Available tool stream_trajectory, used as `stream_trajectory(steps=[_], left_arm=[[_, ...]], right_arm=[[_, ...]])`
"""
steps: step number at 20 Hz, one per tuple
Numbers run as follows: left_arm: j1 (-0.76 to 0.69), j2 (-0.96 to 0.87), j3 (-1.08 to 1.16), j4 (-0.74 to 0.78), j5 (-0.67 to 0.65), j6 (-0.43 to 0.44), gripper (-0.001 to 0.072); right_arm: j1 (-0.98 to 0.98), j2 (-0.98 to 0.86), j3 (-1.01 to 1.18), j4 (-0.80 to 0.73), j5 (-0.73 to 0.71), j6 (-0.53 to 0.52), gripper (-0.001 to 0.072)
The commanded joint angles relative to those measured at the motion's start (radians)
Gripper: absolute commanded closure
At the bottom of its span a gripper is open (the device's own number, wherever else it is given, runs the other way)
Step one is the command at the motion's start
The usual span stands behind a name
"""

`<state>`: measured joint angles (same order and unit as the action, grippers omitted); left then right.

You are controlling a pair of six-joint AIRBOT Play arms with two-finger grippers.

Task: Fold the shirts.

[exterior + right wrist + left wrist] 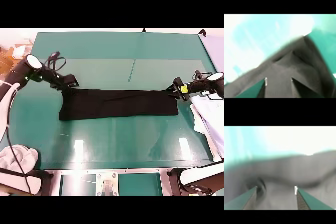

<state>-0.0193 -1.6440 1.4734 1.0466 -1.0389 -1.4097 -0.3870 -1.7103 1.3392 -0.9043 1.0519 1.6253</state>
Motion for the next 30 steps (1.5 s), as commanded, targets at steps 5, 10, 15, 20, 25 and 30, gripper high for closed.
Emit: stream_trajectory(steps=[5, 10, 15, 20, 25, 30], left_arm=[[0.131, -0.044, 0.243, 0.008, -0.275, -0.03, 0.0171], [0.08, -0.045, 0.24, 0.001, -0.312, -0.029, 0.0171], [-0.028, -0.045, 0.24, 0.0, -0.277, -0.017, 0.049], [-0.143, -0.051, 0.239, -0.068, -0.151, -0.006, 0.0684], [-0.388, -0.156, 0.208, -0.128, 0.047, 0.006, 0.0683], [-0.638, -0.364, 0.211, -0.342, 0.288, 0.113, 0.0683]], right_arm=[[-0.185, -0.057, 0.12, -0.085, 0.233, -0.275, 0.0172], [-0.179, -0.11, 0.011, -0.005, 0.258, -0.443, 0.0172], [-0.119, -0.188, 0.01, 0.085, 0.26, -0.481, 0.0452], [-0.121, -0.183, 0.15, 0.085, 0.436, -0.449, 0.0694], [-0.092, -0.055, 0.349, 0.086, 0.587, -0.365, 0.0694], [-0.041, 0.16, 0.382, 0.11, 0.636, -0.331, 0.0693]])
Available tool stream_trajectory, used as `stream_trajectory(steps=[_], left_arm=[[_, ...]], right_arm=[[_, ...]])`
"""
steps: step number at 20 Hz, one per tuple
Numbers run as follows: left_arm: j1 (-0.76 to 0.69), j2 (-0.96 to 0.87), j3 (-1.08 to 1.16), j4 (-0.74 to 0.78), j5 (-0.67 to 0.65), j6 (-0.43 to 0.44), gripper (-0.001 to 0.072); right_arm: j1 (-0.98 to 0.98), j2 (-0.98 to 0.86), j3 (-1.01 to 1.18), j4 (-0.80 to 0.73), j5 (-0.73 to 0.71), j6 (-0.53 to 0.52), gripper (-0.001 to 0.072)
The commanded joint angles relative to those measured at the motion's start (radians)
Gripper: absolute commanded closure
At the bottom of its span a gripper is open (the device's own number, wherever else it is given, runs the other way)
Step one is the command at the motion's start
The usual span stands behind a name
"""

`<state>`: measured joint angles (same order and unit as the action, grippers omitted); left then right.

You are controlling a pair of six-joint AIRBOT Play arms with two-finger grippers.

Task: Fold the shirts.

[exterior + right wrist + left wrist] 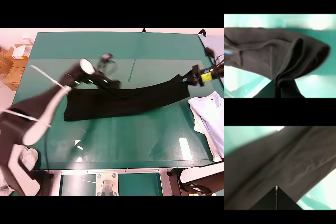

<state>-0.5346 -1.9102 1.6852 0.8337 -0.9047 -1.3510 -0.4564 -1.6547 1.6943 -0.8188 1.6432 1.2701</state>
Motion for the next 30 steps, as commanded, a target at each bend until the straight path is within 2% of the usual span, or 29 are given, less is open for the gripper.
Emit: stream_trajectory(steps=[1, 4, 8, 10, 13, 14, 16, 17, 19, 20, 23, 26, 27, 28, 29, 30], left_arm=[[-0.146, -0.124, 0.0, -0.163, 0.177, 0.055, 0.0683], [-0.171, -0.17, 0.0, -0.259, 0.204, 0.075, 0.0683], [-0.149, -0.153, 0.002, -0.266, 0.156, 0.077, 0.0683], [-0.092, -0.13, 0.041, -0.252, 0.013, 0.09, 0.0683], [0.059, -0.079, 0.164, -0.167, -0.322, 0.093, 0.0685], [0.113, -0.056, 0.206, -0.1, -0.419, 0.06, 0.0685], [0.216, 0.016, 0.27, 0.142, -0.566, -0.002, 0.0685], [0.263, 0.058, 0.283, 0.275, -0.624, -0.003, 0.0685], [0.346, 0.135, 0.282, 0.455, -0.711, 0.001, 0.0685], [0.383, 0.163, 0.282, 0.499, -0.747, 0.017, 0.0685], [0.493, 0.22, 0.282, 0.518, -0.8, 0.026, 0.0684], [0.577, 0.238, 0.282, 0.517, -0.81, 0.026, 0.0684], [0.597, 0.238, 0.282, 0.517, -0.819, 0.026, 0.0683], [0.611, 0.238, 0.282, 0.517, -0.822, 0.034, 0.0684], [0.621, 0.238, 0.282, 0.515, -0.826, 0.051, 0.0684], [0.624, 0.238, 0.282, 0.515, -0.824, 0.052, 0.0684]], right_arm=[[0.039, 0.137, 0.027, 0.026, 0.045, 0.025, 0.0693], [0.068, 0.196, 0.028, 0.027, 0.045, 0.025, 0.0693], [0.074, 0.206, 0.028, 0.027, 0.045, 0.037, 0.0693], [0.074, 0.209, 0.028, 0.027, 0.046, 0.06, 0.0693], [0.092, 0.223, 0.028, 0.122, 0.045, 0.085, 0.0693], [0.114, 0.228, 0.028, 0.165, 0.044, 0.098, 0.0693], [0.201, 0.233, 0.028, 0.19, 0.033, 0.145, 0.0693], [0.261, 0.233, 0.024, 0.189, 0.014, 0.164, 0.0693], [0.422, 0.233, -0.002, 0.176, -0.1, 0.19, 0.0693], [0.507, 0.232, -0.023, 0.159, -0.194, 0.193, 0.0693], [0.785, 0.191, -0.108, 0.145, -0.544, 0.193, 0.0693], [1.044, 0.032, -0.157, 0.146, -0.939, 0.193, 0.0691], [1.121, -0.048, -0.156, 0.151, -1.063, 0.193, 0.0587], [1.184, -0.122, -0.155, 0.157, -1.178, 0.193, 0.0345], [1.234, -0.193, -0.152, 0.155, -1.266, 0.192, 0.0157], [1.247, -0.235, -0.152, 0.153, -1.282, 0.192, 0.0158]])
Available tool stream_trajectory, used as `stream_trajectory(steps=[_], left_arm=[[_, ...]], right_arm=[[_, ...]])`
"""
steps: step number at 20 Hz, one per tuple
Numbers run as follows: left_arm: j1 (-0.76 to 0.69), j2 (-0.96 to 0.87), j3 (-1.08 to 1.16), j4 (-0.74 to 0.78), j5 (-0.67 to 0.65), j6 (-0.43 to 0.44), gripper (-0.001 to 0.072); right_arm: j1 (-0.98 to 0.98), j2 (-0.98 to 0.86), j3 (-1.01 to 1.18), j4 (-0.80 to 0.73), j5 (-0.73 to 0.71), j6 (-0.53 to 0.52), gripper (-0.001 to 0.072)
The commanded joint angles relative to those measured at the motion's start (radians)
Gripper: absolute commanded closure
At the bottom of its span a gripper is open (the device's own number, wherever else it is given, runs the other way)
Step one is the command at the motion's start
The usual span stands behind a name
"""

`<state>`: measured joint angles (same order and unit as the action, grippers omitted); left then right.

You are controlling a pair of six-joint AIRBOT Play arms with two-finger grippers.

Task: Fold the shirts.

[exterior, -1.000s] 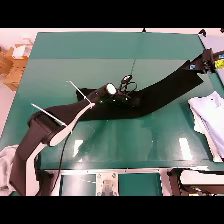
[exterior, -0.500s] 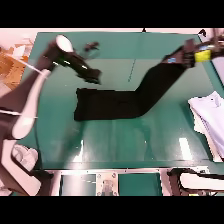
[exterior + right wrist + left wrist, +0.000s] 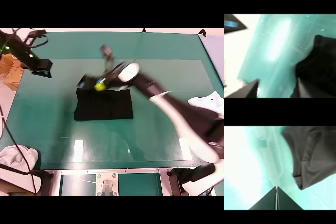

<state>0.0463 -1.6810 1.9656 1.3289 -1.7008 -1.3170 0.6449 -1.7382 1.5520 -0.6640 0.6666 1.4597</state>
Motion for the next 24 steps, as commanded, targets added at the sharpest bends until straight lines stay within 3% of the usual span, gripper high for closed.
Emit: stream_trajectory(steps=[1, 11, 14, 18, 22, 23, 24], left_arm=[[0.045, 0.009, 0.002, 0.017, -0.028, 0.028, 0.0684], [0.045, 0.009, 0.002, -0.005, -0.017, 0.037, 0.0683], [0.045, 0.009, 0.002, -0.016, -0.016, 0.031, 0.0683], [0.045, 0.009, 0.002, -0.033, 0.0, 0.007, 0.0683], [0.045, 0.009, 0.002, -0.043, 0.002, -0.002, 0.0684], [0.045, 0.009, 0.002, -0.043, 0.002, -0.003, 0.0683], [0.045, 0.009, 0.002, -0.043, 0.003, -0.003, 0.0683]], right_arm=[[0.133, -0.167, -0.01, -0.004, -0.266, 0.002, 0.0158], [-0.531, 0.074, -0.059, -0.225, 0.48, 0.007, 0.0158], [-0.636, 0.074, -0.221, -0.223, 0.467, 0.006, 0.0158], [-0.611, -0.001, -0.365, -0.015, 0.425, -0.162, 0.0158], [-0.504, -0.072, -0.362, 0.109, 0.425, -0.253, 0.0161], [-0.48, -0.074, -0.356, 0.144, 0.424, -0.268, 0.0254], [-0.467, -0.072, -0.338, 0.174, 0.435, -0.29, 0.0629]])
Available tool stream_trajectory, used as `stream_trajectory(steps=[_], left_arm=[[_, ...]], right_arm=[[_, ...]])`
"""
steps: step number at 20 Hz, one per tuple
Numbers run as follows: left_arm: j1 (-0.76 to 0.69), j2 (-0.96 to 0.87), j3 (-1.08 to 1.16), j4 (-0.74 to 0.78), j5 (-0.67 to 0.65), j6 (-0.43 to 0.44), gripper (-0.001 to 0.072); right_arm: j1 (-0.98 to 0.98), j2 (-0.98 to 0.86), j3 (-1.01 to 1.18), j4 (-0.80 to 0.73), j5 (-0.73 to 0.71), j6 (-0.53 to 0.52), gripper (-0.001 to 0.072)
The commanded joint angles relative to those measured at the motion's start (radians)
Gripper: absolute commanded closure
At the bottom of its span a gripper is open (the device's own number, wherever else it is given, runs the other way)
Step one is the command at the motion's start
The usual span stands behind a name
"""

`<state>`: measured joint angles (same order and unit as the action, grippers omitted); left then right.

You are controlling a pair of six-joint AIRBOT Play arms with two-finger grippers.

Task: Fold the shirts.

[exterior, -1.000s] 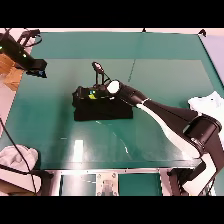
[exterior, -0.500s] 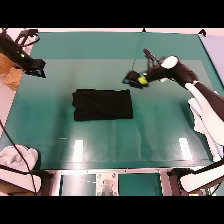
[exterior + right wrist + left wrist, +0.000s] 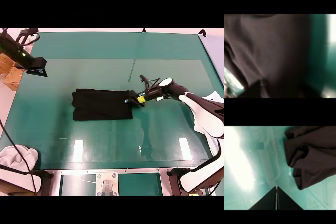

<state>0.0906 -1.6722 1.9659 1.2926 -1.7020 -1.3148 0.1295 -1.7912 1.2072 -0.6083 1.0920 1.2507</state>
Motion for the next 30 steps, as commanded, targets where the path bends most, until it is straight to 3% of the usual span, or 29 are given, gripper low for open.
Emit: stream_trajectory(steps=[1, 5, 11, 17, 21, 25, 30], left_arm=[[0.0, 0.0, 0.001, -0.007, 0.008, -0.005, 0.0683], [0.0, 0.0, 0.001, -0.018, 0.009, -0.005, 0.0683], [0.0, 0.0, 0.001, -0.018, 0.01, -0.005, 0.0684], [0.0, 0.0, 0.001, -0.018, 0.01, -0.02, 0.0683], [0.0, 0.0, 0.001, -0.019, 0.011, -0.02, 0.0683], [-0.001, -0.001, 0.001, -0.023, 0.01, -0.02, 0.0683], [-0.001, -0.001, 0.001, -0.048, 0.007, -0.019, 0.0683]], right_arm=[[0.051, -0.015, 0.043, 0.136, 0.032, -0.085, 0.0692], [-0.034, 0.078, 0.3, 0.119, 0.152, -0.047, 0.0694], [-0.375, 0.222, 0.693, -0.051, 0.284, 0.173, 0.0695], [-0.795, 0.242, 0.717, -0.143, 0.298, 0.249, 0.0695], [-1.043, 0.26, 0.717, -0.173, 0.38, 0.335, 0.0695], [-1.194, 0.341, 0.716, -0.45, 0.493, 0.454, 0.0695], [-1.244, 0.365, 0.681, -0.875, 0.732, 0.477, 0.0694]])
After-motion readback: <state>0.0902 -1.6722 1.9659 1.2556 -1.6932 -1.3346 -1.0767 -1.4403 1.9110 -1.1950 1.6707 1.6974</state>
